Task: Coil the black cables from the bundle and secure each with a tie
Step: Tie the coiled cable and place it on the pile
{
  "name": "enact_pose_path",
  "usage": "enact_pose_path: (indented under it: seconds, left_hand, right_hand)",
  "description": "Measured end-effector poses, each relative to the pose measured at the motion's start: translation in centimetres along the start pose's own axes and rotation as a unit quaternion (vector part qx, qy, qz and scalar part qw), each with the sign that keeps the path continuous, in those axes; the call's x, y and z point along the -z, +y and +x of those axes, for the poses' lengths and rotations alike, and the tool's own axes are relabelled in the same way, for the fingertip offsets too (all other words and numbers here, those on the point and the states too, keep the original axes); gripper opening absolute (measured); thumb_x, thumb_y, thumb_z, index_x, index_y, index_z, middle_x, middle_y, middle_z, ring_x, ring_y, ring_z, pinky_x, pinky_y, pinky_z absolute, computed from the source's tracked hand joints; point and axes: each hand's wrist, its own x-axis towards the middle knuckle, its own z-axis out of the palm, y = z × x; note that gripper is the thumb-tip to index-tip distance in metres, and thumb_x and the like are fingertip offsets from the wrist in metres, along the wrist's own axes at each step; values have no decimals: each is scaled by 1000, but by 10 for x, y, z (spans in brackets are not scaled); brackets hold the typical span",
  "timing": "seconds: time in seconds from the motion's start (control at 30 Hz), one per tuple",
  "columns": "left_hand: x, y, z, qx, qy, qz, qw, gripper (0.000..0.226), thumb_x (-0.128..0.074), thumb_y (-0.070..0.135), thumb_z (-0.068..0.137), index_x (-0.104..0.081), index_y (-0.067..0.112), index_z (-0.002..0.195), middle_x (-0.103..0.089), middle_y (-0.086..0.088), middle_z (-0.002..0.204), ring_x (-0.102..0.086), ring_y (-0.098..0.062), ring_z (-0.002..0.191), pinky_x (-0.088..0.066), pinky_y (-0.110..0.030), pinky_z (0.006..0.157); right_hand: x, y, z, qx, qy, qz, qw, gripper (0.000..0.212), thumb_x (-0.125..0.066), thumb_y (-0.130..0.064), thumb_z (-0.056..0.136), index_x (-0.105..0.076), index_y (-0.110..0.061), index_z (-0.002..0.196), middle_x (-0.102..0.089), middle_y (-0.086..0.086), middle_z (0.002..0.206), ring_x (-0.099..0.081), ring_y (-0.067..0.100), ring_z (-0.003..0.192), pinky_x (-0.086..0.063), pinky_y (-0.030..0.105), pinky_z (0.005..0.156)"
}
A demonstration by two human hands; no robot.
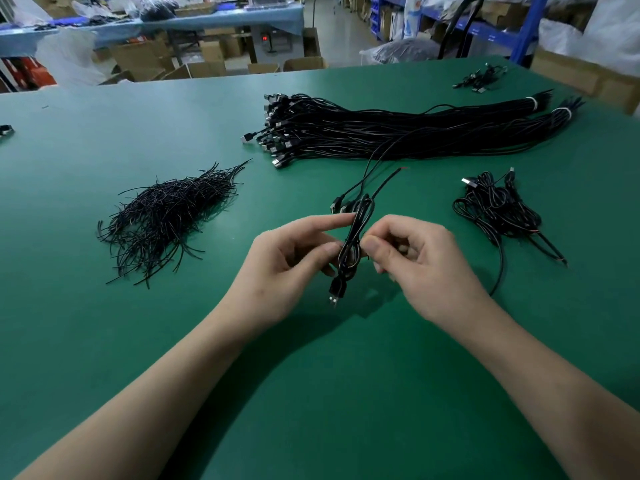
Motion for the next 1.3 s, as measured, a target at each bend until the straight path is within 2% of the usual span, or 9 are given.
enact_pose_path:
  seconds: [0.23,0.37,0.57,0.7,0.8,0.93,1.07,1.2,1.3]
  left_hand:
    - [4,-4,3,-176,59,218,958,48,-81,2,84,-67,13,128,-70,1,114,-66,-17,101,-53,-29,80]
    - [6,-1,3,-236,77,267,931,31,-82,7,84,-75,11,114,-70,1,114,-66,-15,105,-51,-27,91]
    - [-3,4,0,-101,98,164,976,6,-77,15,88,-80,15,93,-77,9,93,-73,-13,88,-57,-36,78]
    - [-11,6,-2,-22,93,125,988,6,-73,26,92,-76,24,88,-76,11,84,-71,-5,79,-56,-28,74]
    - [-14,5,0,48,89,56,993,17,-71,37,88,-74,20,83,-70,-4,72,-62,-14,66,-53,-34,64]
    - [-14,5,2,113,110,-89,983,25,-74,32,85,-69,19,106,-66,-29,78,-63,-18,68,-52,-23,64]
    - [-12,3,0,62,97,-80,990,18,-65,21,96,-60,23,113,-67,-11,69,-63,-17,66,-54,-26,67]
    - [-6,3,1,-30,31,93,995,26,-61,6,99,-72,23,115,-76,3,98,-71,-14,91,-56,-27,86]
    - [-2,5,2,-84,40,197,976,25,-73,18,89,-77,18,114,-72,7,98,-67,-8,93,-52,-21,85]
  right_hand:
    - [-6,1,2,-82,-53,200,975,20,-60,-14,99,-65,-10,80,-54,-7,59,-46,6,57,-39,16,54]
    - [-7,1,1,-101,-66,218,968,17,-59,-12,100,-66,-7,85,-58,-10,61,-47,3,57,-38,14,52]
    - [-8,-4,-2,17,-4,1,1000,19,-62,-24,99,-67,-20,81,-53,-8,63,-46,11,59,-36,29,55]
    - [-5,-7,-4,122,37,-153,980,17,-65,-15,99,-66,-12,82,-53,-13,69,-49,8,64,-33,14,59]
    - [-5,-6,-4,168,44,-229,958,16,-64,-12,98,-64,-7,83,-52,-5,72,-45,12,66,-36,23,63]
    - [-7,-8,-5,206,31,-271,940,16,-64,-12,97,-63,-5,83,-56,1,74,-51,20,68,-42,31,65]
    - [-7,-9,-5,126,41,-174,976,17,-65,-15,97,-64,-13,80,-54,-8,68,-47,8,62,-37,21,61]
    - [-3,0,0,-16,18,-44,999,21,-64,-21,98,-65,-20,77,-53,-1,60,-41,4,54,-33,21,53]
    - [-5,7,2,-74,-22,74,994,20,-62,-19,100,-67,-11,81,-54,-4,64,-46,7,62,-37,23,60]
